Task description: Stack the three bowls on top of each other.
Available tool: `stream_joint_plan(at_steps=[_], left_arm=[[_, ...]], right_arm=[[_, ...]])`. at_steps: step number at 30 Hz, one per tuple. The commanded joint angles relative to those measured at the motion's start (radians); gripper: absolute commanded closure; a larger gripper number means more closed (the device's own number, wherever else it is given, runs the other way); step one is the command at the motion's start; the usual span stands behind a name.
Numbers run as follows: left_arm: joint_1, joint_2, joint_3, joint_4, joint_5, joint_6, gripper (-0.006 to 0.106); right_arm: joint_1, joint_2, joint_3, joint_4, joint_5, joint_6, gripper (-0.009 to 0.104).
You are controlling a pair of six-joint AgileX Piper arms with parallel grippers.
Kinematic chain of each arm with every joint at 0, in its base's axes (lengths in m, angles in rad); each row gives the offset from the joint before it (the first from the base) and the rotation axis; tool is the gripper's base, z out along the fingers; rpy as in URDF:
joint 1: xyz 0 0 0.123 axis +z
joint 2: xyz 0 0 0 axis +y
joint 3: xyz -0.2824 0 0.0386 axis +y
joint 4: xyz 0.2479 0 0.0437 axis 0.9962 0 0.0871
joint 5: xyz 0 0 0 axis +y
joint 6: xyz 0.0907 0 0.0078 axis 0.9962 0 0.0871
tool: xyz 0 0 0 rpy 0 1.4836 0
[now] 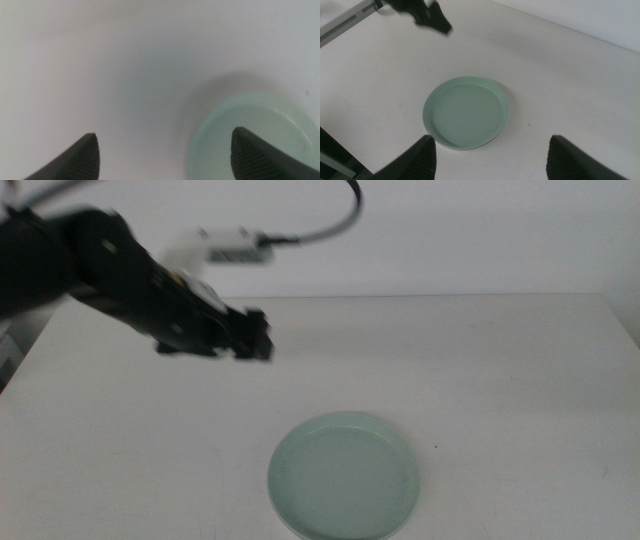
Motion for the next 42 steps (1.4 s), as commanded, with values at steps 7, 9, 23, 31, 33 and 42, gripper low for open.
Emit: stream_joint_plan(at_steps=[7, 9, 23, 31, 33, 42], left_arm=[[0.157, -0.156, -0.142, 0.150, 0.099, -0.010, 0.012], [0.188, -0.174, -0.153, 0.159, 0.099, -0.010, 0.012], [0.217, -0.210, -0.157, 0.121, 0.121, -0.009, 0.013], [0.217, -0.309, -0.133, 0.121, 0.110, -0.010, 0.013], [0.216, -0.335, -0.115, 0.111, 0.093, -0.010, 0.013], [0.216, -0.429, -0.104, 0.107, 0.027, 0.034, 0.013]], right_arm=[[-0.008, 0.004, -0.021, 0.001, -0.058, -0.005, 0.039], [-0.008, 0.004, -0.021, 0.001, -0.058, -0.005, 0.039], [-0.008, 0.004, -0.021, -0.001, -0.060, -0.012, 0.039], [-0.008, 0.064, -0.023, -0.074, -0.165, 0.065, 0.040], [-0.008, 0.110, -0.023, -0.137, -0.199, 0.130, 0.040], [-0.072, 0.380, -0.161, -0.289, -0.319, 0.286, 0.040]])
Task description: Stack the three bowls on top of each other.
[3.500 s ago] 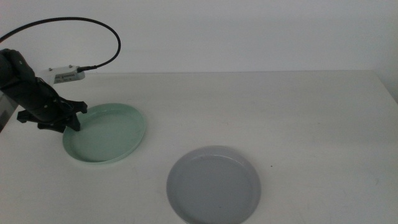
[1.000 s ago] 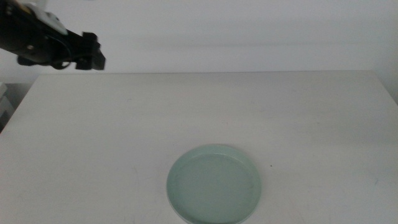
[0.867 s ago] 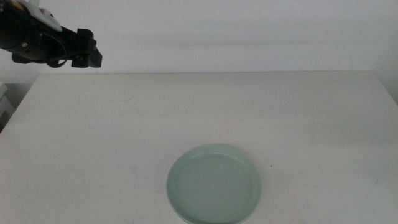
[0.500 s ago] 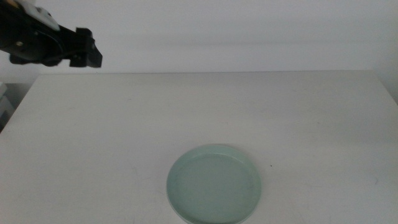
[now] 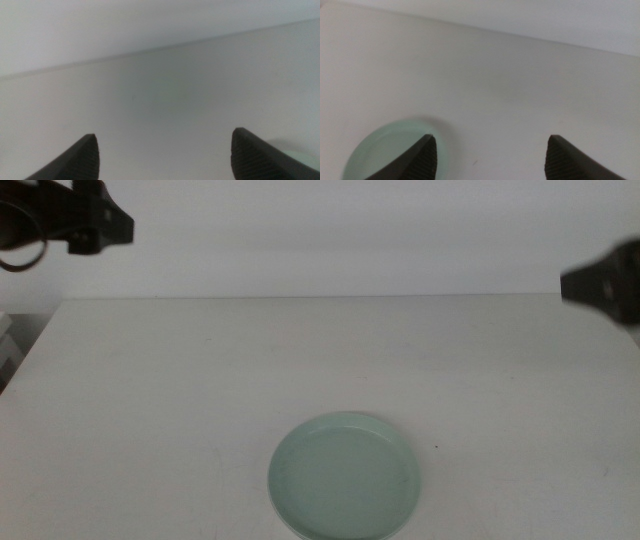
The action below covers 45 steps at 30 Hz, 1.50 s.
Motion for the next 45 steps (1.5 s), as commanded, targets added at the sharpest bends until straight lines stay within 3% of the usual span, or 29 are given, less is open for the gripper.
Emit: stream_joint_plan(at_steps=[1, 3, 6, 12, 18, 25, 28, 45], left_arm=[[0.001, -0.057, -0.027, -0.022, -0.077, 0.014, 0.013], [0.001, -0.081, -0.025, -0.009, -0.074, 0.015, 0.013], [0.001, -0.124, -0.002, 0.014, -0.072, 0.014, 0.013], [0.002, -0.255, 0.196, 0.019, -0.174, 0.010, 0.013], [0.001, -0.450, 0.539, -0.006, -0.438, 0.014, 0.013], [0.001, -0.623, 0.822, -0.052, -0.635, 0.015, 0.013], [0.001, -0.662, 0.888, -0.051, -0.694, 0.020, 0.013], [0.001, -0.675, 0.900, -0.051, -0.777, 0.036, 0.013]], right_arm=[[-0.054, 0.043, -0.093, -0.030, -0.077, -0.007, 0.040], [-0.112, 0.078, -0.133, -0.010, -0.074, -0.047, 0.040], [-0.224, 0.084, -0.157, 0.074, -0.059, -0.154, 0.040], [-0.440, -0.015, -0.053, 0.346, -0.081, -0.364, 0.040], [-0.441, -0.264, 0.315, 0.580, -0.266, -0.655, 0.040], [-0.437, -0.526, 0.634, 0.650, -0.459, -0.791, 0.040], [-0.437, -0.600, 0.717, 0.654, -0.473, -0.830, 0.040], [-0.399, -0.635, 0.738, 0.683, -0.470, -0.845, 0.040]])
